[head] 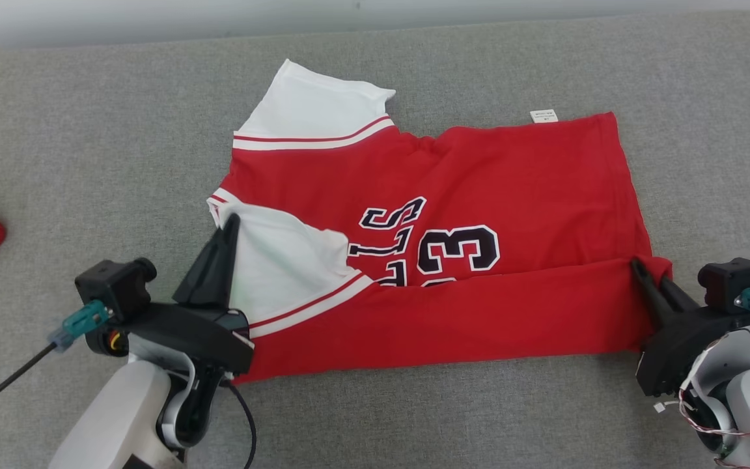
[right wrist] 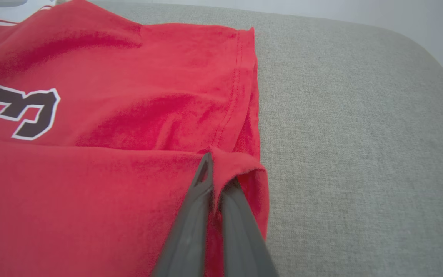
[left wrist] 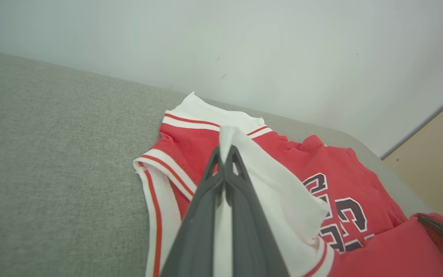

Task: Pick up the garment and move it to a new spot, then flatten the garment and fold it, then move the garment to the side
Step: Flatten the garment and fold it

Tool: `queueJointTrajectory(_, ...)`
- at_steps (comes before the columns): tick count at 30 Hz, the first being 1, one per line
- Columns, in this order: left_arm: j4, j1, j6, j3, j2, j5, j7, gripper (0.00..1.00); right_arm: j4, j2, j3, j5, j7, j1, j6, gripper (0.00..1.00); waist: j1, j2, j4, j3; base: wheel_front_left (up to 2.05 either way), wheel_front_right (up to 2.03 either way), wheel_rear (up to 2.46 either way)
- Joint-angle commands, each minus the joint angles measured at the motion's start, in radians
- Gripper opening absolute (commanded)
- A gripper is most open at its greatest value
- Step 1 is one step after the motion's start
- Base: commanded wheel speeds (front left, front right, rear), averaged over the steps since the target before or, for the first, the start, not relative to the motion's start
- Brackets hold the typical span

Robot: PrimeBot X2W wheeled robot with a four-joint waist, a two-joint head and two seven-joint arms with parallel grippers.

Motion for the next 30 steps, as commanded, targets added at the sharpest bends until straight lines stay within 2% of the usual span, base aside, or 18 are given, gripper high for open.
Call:
queueJointTrajectory(1, 0.008, -0.018, 0.008, 0.005, -0.006, 0.019, -0.006, 0.35, 0.009, 0.009, -0.001, -0.011, -0.002, -0.007, -0.002, 1.00, -0.0002, -0.0001, -0.001, 0.001, 0.00, 0.00, 0.00)
queueJointTrajectory(2, 0.018, -0.022, 0.013, 0.003, -0.009, 0.027, -0.007, 1.00, 0.016, 0.012, -0.003, -0.015, -0.003, -0.013, -0.002, 1.00, -0.0002, -0.0001, -0.001, 0.001, 0.00, 0.00, 0.00)
queueJointTrajectory(10, 0.036, 0.022, 0.060, 0.038, -0.012, 0.140, -0.008, 1.00, 0.053, 0.042, -0.046, -0.003, 0.016, 0.011, -0.002, 1.00, -0.0002, -0.0001, 0.002, -0.044, 0.00, 0.00, 0.00)
queueJointTrajectory(18, -0.017, 0.202, 0.131, 0.062, 0.022, 0.264, -0.008, 1.00, -0.006, 0.082, -0.152, 0.004, 0.144, 0.120, -0.002, 1.00, -0.0002, -0.0001, 0.007, -0.100, 0.00, 0.00, 0.00)
queueJointTrajectory(24, -0.018, 0.300, 0.168, 0.044, 0.040, 0.299, -0.008, 1.00, -0.070, 0.115, -0.183, 0.005, 0.190, 0.180, -0.002, 1.00, -0.0002, -0.0001, 0.004, -0.114, 0.00, 0.00, 0.00)
queueJointTrajectory(30, 0.001, 0.332, 0.190, 0.038, 0.018, 0.287, -0.008, 1.00, -0.078, 0.154, -0.234, -0.045, 0.231, 0.193, -0.002, 1.00, -0.0002, -0.0001, 0.014, -0.109, 0.00, 0.00, 0.00)
